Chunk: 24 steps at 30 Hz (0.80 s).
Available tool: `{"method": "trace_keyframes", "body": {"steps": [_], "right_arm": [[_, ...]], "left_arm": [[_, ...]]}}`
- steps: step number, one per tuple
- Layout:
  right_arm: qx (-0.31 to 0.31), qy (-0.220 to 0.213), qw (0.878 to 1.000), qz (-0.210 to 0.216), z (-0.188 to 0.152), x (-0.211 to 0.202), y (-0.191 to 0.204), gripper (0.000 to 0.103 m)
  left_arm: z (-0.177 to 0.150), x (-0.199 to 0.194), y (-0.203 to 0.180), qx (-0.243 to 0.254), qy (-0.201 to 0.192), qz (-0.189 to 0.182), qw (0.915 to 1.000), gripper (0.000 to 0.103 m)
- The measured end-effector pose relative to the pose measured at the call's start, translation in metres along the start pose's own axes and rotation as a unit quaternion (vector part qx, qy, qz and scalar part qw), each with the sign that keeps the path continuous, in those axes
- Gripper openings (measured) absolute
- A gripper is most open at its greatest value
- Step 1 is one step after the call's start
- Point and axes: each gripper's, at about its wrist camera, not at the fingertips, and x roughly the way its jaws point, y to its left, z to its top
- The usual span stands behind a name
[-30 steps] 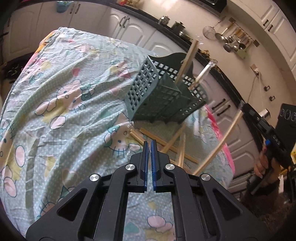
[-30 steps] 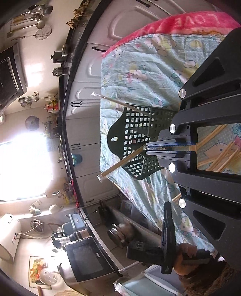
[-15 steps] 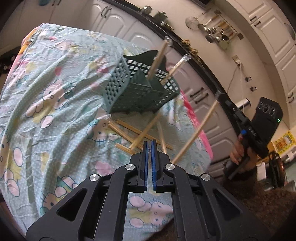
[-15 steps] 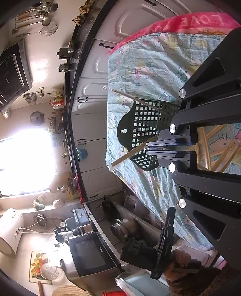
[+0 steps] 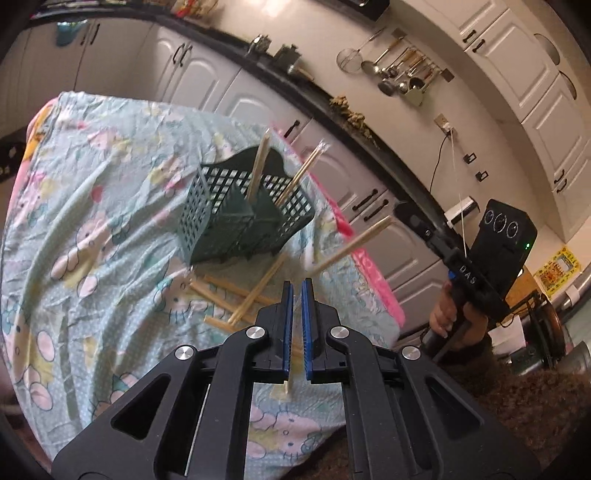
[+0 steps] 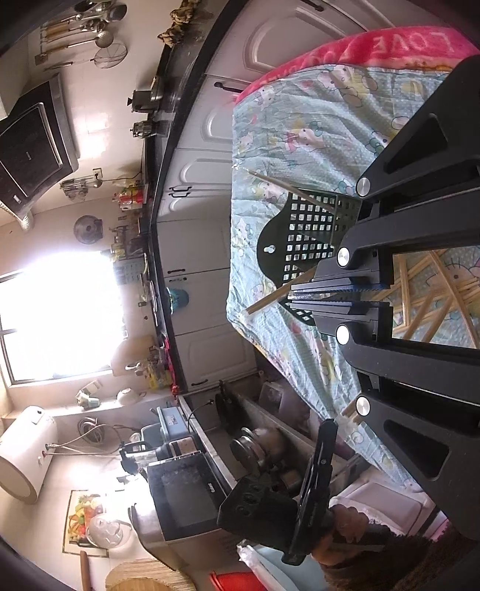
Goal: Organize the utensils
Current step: 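Raise the held chopsticks with both tools and carry them over the caddy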
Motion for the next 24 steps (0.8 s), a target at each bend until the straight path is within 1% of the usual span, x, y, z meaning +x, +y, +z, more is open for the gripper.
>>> {"method": "trace_keyframes", "body": {"steps": [3, 6, 12, 18, 24], "right_arm": [[0.001, -0.003, 1.000, 0.003, 0.003, -0.001, 0.000, 0.004], [-0.001, -0.008, 1.000, 0.004, 0.006, -0.003, 0.002, 0.004], [-0.008, -0.024, 1.000, 0.006, 0.017, -0.011, 0.006, 0.004], [-0.021, -0.047, 0.999, 0.007, 0.036, -0.019, 0.011, 0.004], [-0.033, -0.077, 0.997, 0.001, 0.061, -0.029, 0.012, 0.004]], "left_arm": [[0.005, -0.001, -0.008, 0.006, -0.016, -0.004, 0.9999, 0.001], [0.011, -0.001, -0.017, 0.018, -0.024, 0.002, 0.9996, 0.000], [0.029, -0.007, -0.035, 0.031, -0.049, -0.011, 0.9983, 0.000], [0.050, -0.015, -0.055, 0.043, -0.075, -0.029, 0.9958, 0.000], [0.080, -0.021, -0.081, 0.064, -0.103, -0.039, 0.9918, 0.000]]}}
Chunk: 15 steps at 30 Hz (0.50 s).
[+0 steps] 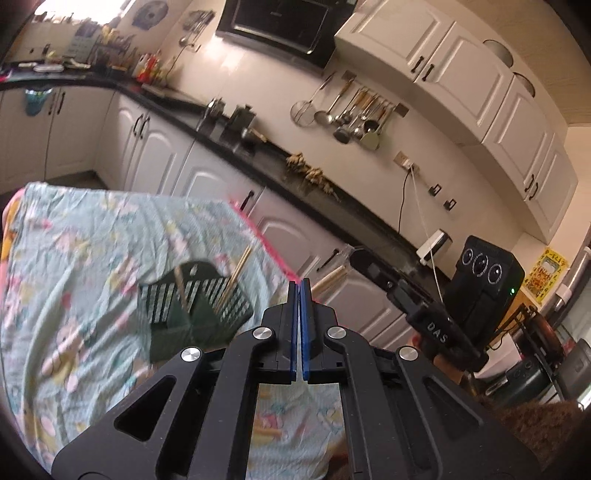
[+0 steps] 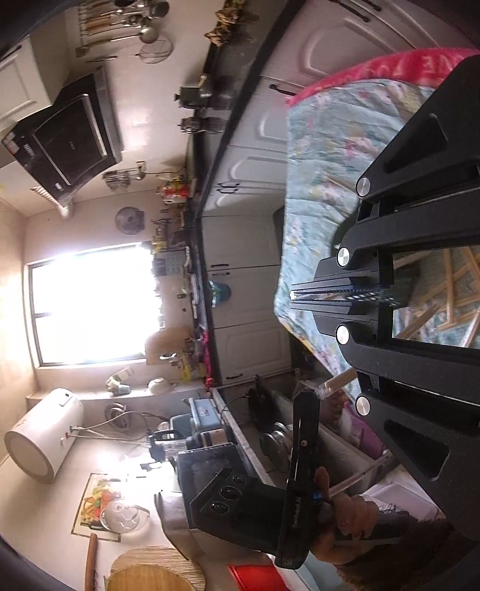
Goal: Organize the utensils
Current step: 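Raise the held chopsticks with both tools and carry them over the caddy, then open both tools to release the chopsticks into the green caddy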
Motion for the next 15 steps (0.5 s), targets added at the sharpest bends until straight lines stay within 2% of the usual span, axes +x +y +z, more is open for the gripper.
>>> {"method": "trace_keyframes", "body": {"steps": [9, 15], "right_arm": [[-0.022, -0.042, 0.999, -0.008, 0.041, -0.005, -0.003, 0.004], [-0.031, -0.054, 0.998, -0.015, 0.062, 0.000, -0.009, 0.004]], "left_arm": [[0.045, 0.009, -0.014, 0.015, -0.033, 0.004, 0.9993, 0.000], [0.068, 0.019, -0.015, 0.021, -0.049, 0.026, 0.9982, 0.000]]}}
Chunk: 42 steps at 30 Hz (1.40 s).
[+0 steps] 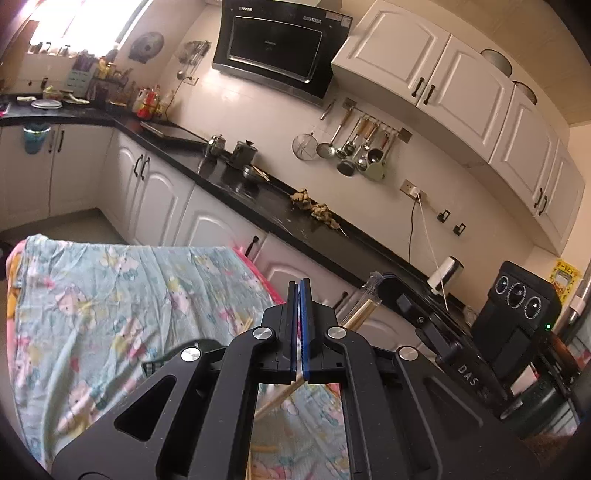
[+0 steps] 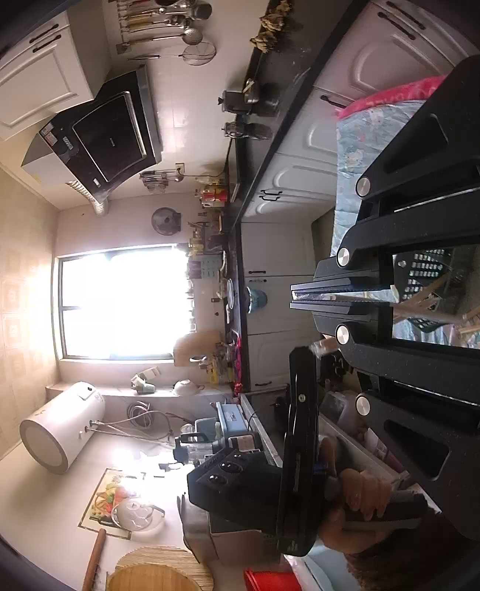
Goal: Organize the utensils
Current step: 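Open both tools to release the chopsticks into the green caddy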
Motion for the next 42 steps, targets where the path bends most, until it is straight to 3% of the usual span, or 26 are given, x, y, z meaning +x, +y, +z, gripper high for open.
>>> {"method": "trace_keyframes", "body": {"steps": [12, 24, 38, 40, 42], "right_arm": [[0.000, 0.016, 0.999, -0.035, -0.010, 0.036, -0.027, 0.004], [0.009, 0.044, 0.998, -0.042, -0.033, 0.061, -0.040, 0.004], [0.035, 0.101, 0.991, -0.081, -0.070, 0.080, -0.057, 0.004], [0.039, 0.106, 0.990, -0.085, -0.074, 0.081, -0.059, 0.012], [0.044, 0.109, 0.989, -0.089, -0.078, 0.080, -0.061, 0.024]], "left_arm": [[-0.001, 0.044, 0.011, 0.021, 0.005, 0.055, 0.9983, 0.000], [-0.021, 0.075, 0.025, 0.022, 0.027, 0.075, 0.9966, 0.000], [-0.044, 0.088, 0.052, -0.005, 0.045, 0.090, 0.9949, 0.000], [-0.047, 0.086, 0.053, -0.003, 0.045, 0.094, 0.9946, 0.001], [-0.050, 0.080, 0.054, -0.007, 0.040, 0.090, 0.9951, 0.017]]}}
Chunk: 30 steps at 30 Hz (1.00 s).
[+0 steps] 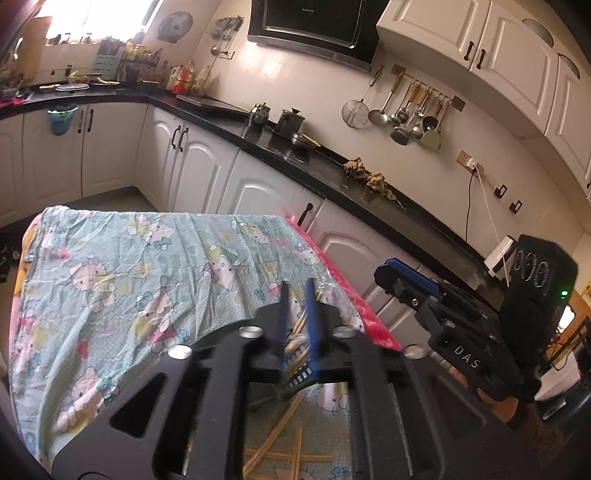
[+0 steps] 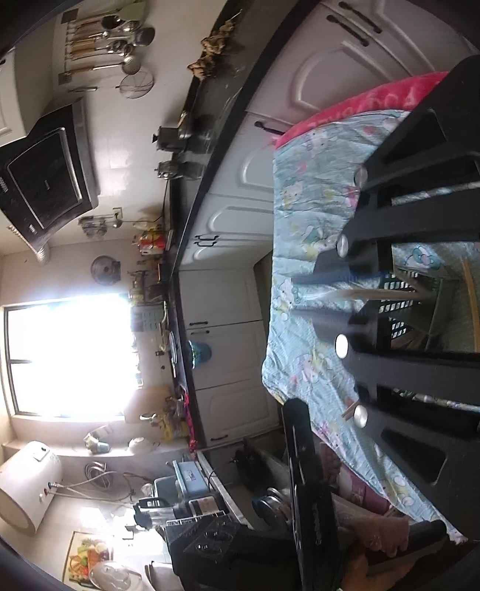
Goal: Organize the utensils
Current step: 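Open both tools to release the chopsticks into the green caddy, then withdraw both open tools from the caddy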
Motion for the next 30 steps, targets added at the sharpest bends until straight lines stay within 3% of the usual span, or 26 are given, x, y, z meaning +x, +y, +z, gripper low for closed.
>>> {"method": "trace_keyframes", "body": {"steps": [4, 6, 20, 30], "right_arm": [[0.006, -0.001, 1.000, -0.006, -0.007, -0.004, -0.003, 0.033], [0.009, -0.004, 1.000, -0.009, -0.010, -0.008, -0.005, 0.039], [0.012, -0.023, 1.000, -0.014, -0.021, -0.044, -0.005, 0.059], [0.009, -0.027, 1.000, -0.009, -0.037, -0.065, 0.003, 0.064]], "left_arm": [[-0.004, -0.014, -0.002, 0.001, -0.014, 0.005, 0.9999, 0.029], [-0.006, -0.024, -0.006, 0.008, -0.024, 0.007, 0.9997, 0.044], [-0.022, -0.062, -0.010, 0.017, -0.058, 0.041, 0.9973, 0.091], [-0.045, -0.077, -0.007, 0.011, -0.063, 0.060, 0.9961, 0.092]]}}
